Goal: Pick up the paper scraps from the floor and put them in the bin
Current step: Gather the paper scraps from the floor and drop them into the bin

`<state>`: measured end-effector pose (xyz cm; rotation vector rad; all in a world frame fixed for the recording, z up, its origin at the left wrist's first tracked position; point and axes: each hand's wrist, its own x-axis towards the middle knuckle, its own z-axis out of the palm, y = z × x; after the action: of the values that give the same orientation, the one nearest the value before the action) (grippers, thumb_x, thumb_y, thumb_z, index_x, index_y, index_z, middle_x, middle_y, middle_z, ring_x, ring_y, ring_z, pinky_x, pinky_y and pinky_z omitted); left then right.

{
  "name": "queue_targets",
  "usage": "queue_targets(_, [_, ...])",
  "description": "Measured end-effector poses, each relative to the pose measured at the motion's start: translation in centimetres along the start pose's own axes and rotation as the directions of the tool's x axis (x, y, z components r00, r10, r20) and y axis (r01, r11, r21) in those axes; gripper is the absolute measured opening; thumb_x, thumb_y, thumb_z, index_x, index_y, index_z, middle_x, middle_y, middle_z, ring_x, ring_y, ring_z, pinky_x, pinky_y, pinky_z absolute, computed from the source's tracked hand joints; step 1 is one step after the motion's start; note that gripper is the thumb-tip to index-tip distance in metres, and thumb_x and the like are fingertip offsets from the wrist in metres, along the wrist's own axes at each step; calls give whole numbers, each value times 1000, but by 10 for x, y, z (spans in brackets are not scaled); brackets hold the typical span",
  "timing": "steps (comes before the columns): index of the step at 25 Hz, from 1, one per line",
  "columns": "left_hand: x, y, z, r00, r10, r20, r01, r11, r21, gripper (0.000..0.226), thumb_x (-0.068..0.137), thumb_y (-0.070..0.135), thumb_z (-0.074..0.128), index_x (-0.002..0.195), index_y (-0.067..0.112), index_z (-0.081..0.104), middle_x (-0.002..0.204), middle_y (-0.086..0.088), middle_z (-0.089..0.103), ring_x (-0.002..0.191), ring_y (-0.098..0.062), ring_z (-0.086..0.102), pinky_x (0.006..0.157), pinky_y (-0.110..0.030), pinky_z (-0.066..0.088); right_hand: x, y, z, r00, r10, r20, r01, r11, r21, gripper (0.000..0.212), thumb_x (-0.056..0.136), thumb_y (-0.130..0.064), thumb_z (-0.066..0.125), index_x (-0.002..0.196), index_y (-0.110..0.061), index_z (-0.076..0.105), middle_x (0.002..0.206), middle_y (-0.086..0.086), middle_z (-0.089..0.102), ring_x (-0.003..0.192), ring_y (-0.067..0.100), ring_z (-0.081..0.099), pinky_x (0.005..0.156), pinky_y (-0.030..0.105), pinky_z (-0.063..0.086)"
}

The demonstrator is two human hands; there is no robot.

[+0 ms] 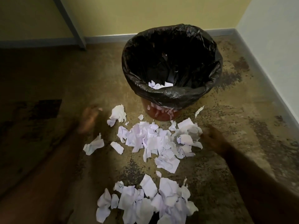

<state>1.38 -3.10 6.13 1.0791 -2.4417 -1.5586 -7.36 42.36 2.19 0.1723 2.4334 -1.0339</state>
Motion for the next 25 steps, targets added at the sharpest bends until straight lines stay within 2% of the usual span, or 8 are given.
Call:
queue_targets(3, [16,-27,23,981,11,191,-73,944,323,49,97,28,58,139,5,49,145,-17,49,134,-36,46,110,-39,33,22,13,19,997,-78,-6,78,997,-4,88,65,-83,63,123,-16,57,103,3,68,91,26,68,82,50,58])
queue_targets(6, [31,-38,43,963,65,261,-197,830,522,79,81,57,68,146,21,40,152,-8,42,139,-31,40,113,-41,31,35,10,31,994,-90,54,88,995,49,95,67,-77,68,139,-18,47,134,10,59,118,29,60,96,51,54])
queue_targets(8, [40,-39,55,954,69,291,-235,777,584,84,82,57,67,151,27,30,161,-9,25,146,-33,26,117,-45,24,33,1,36,997,-60,55,58,998,40,103,68,-75,68,150,-22,34,149,12,43,131,32,48,105,54,46])
queue_targets(11, [47,-39,68,936,-43,348,-208,730,651,80,84,69,54,151,35,28,165,-6,10,150,-33,14,119,-50,15,22,-5,47,993,-81,85,74,994,81,88,81,-56,70,152,-22,32,154,12,33,136,28,43,106,44,44])
queue_targets(15, [30,-41,75,938,32,345,-226,812,538,62,90,57,55,141,23,48,157,-8,32,143,-28,30,115,-45,27,9,0,73,993,-90,72,86,995,57,84,80,-60,67,150,-30,31,159,6,24,142,27,35,113,47,38])
queue_targets(19, [0,-43,81,939,93,332,-196,937,291,43,98,39,53,131,13,58,145,-10,44,134,-27,44,112,-38,33,-10,0,88,991,-130,2,130,989,72,88,70,-69,64,144,-26,42,150,1,36,135,20,41,107,45,46])
queue_targets(22, [-28,-52,82,921,127,369,-194,969,152,53,95,58,43,125,18,60,136,-4,51,128,-21,48,111,-42,37,-25,-1,98,981,-192,25,190,978,84,81,74,-60,65,143,-23,44,147,2,40,129,13,41,106,38,46])
queue_targets(25, [-56,-62,92,918,103,384,-121,992,23,55,95,62,39,135,27,52,140,5,46,129,-11,45,104,-30,36,-41,-1,113,986,-168,24,161,972,168,88,74,-65,63,148,-23,38,154,2,34,139,15,34,115,41,36])
